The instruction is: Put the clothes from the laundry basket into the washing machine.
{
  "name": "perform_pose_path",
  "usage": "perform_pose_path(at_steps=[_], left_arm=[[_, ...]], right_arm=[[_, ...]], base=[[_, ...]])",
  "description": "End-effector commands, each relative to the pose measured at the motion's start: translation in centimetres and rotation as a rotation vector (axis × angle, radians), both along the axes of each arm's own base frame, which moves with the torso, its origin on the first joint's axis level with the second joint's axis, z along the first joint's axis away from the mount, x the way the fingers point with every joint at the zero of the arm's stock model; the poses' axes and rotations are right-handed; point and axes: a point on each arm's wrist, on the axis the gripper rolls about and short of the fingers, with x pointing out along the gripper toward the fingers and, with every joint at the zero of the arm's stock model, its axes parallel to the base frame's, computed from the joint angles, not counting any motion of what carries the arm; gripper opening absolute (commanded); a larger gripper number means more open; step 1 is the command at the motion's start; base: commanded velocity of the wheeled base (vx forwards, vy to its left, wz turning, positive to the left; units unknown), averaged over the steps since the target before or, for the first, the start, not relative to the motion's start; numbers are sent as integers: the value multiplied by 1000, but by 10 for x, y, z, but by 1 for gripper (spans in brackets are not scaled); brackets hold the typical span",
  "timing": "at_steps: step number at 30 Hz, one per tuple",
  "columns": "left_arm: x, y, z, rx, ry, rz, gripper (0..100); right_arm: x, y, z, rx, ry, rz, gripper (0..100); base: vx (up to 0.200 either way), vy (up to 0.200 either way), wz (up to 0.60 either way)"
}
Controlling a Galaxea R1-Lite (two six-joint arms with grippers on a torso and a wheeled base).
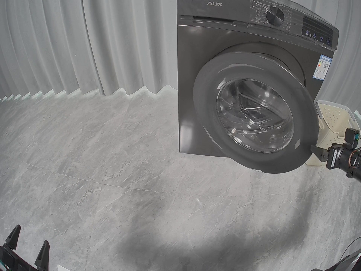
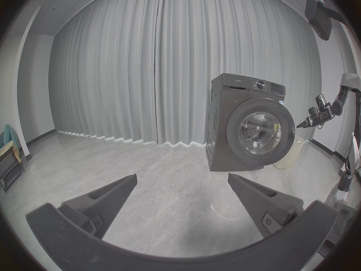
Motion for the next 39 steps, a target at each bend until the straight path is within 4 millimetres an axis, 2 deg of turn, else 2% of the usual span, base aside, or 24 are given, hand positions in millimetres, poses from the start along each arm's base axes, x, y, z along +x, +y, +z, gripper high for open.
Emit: perform_pose_path(at_steps=[1, 2, 7, 19, 23, 27, 29, 39], left_arm=[[0, 0, -5, 4, 5, 4, 100], [0, 0, -5, 4, 5, 4, 100], [0, 0, -5, 4, 5, 4, 100], [0, 0, -5, 4, 5, -2, 100], [0, 0, -5, 5, 5, -2, 100], [0, 0, -5, 5, 5, -2, 100], [0, 0, -5, 5, 5, -2, 100], [0, 0, -5, 2, 5, -5, 100]], right_arm=[[-29, 15, -7, -2, -2, 111, 100], [-41, 25, -18, -5, 31, 184, 100], [-58, 45, -37, 6, 105, 353, 100], [-68, 76, -40, 146, 168, 606, 100], [-66, 86, -38, 162, 179, 652, 100], [-65, 88, -37, 164, 176, 657, 100], [-55, 98, -39, 162, 164, 682, 100], [-44, 107, -37, 176, 110, 695, 100]], base=[[0, -200, 0], [0, -200, 0], [0, -200, 0], [0, -200, 0], [0, -200, 0], [0, 0, 0], [0, 0, 0], [200, 0, 0]])
